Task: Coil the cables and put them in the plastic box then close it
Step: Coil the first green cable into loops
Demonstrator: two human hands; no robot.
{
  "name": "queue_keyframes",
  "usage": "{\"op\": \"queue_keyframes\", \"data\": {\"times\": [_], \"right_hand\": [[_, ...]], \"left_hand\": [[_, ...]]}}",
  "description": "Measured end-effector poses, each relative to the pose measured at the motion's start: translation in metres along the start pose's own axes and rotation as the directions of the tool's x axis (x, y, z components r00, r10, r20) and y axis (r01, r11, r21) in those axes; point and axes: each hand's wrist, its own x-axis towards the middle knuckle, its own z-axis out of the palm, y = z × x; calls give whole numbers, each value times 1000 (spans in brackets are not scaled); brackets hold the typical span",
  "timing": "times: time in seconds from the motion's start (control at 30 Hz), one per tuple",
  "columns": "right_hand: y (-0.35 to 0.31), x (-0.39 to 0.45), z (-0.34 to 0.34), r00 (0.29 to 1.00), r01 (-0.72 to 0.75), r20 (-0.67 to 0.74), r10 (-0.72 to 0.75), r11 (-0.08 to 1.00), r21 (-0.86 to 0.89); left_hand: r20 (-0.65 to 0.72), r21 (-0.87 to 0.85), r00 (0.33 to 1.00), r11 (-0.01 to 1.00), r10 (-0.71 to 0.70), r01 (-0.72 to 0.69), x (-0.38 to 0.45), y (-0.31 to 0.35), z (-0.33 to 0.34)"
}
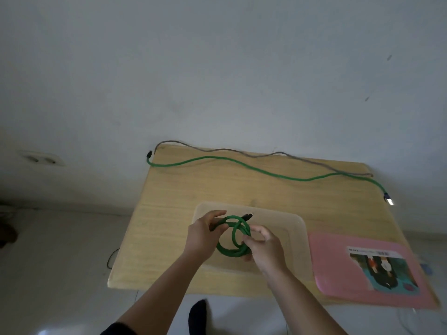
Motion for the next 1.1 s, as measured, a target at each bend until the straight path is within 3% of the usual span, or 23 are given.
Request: {"op": "queue_keyframes", "data": {"times": [0.13,0.3,0.43,0.53,0.87,1.0,1.1], "right_hand": [[1,10,10,997,-71,42,71,997,11],[8,23,15,990,-116,66,123,988,-99],[14,23,13,990,123,-22,-138,934,-335],[16,20,14,960,248,-12,-280,867,-433],[17,32,6,960,276,83,-268,850,-449],[16,25,5,917,374,111,-384,728,-574],[13,10,9,818,472,93,-568,569,-673]], "left_hand": [[-26,165,1000,986,-8,13,6,-10,9],[-59,254,994,961,-95,107,13,-20,17],[-59,284,989,948,-132,144,15,-22,21],[-68,270,988,951,-136,149,17,-21,21],[-98,281,989,950,-110,134,18,-17,22],[-130,321,990,947,62,-17,9,-8,21],[-159,394,962,908,222,-144,-5,-5,21]]}}
